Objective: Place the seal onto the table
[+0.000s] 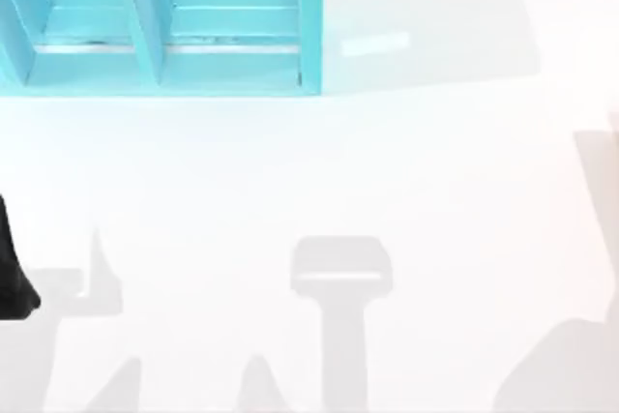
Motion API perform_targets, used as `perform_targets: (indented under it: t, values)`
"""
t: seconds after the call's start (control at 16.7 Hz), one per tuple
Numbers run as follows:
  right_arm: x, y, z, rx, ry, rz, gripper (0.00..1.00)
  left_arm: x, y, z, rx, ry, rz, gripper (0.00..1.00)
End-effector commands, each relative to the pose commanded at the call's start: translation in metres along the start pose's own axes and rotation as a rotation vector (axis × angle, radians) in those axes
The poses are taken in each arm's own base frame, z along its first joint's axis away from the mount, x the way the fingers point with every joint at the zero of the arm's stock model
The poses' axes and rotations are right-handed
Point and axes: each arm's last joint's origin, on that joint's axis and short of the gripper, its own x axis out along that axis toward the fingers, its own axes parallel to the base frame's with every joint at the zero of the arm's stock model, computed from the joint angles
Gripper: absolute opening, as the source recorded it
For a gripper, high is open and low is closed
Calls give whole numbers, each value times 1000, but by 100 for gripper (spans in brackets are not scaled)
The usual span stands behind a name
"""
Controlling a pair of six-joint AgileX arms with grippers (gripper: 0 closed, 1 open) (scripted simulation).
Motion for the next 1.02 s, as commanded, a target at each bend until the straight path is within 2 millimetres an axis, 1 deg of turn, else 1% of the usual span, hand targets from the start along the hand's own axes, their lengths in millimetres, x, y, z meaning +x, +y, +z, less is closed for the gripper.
perform_targets:
  t: [0.18,0.24,0.36,0.48,0.6,0.72,0.84,0.96,1.02]
  values:
    - [-1,0,0,1,-2,-1,0,0,0,0,0,0,0,100]
    - [-5,3,3,2,-2,-2,0,0,0,0,0,0,0,100]
    - [-19,17,11,4,-4,-2,0,0,0,0,0,0,0,100]
    - [-42,40,20,5,3,1,0,0,0,0,0,0,0,100]
    - [-70,69,23,4,20,5,0,0,0,0,0,0,0,100]
    - [-100,102,20,1,28,4,0,0,0,0,0,0,0,100]
    - [-126,130,11,1,20,1,0,0,0,0,0,0,0,100]
    - [-145,146,3,1,5,-1,0,0,0,0,0,0,0,100]
    - [-149,150,0,1,0,-1,0,0,0,0,0,0,0,100]
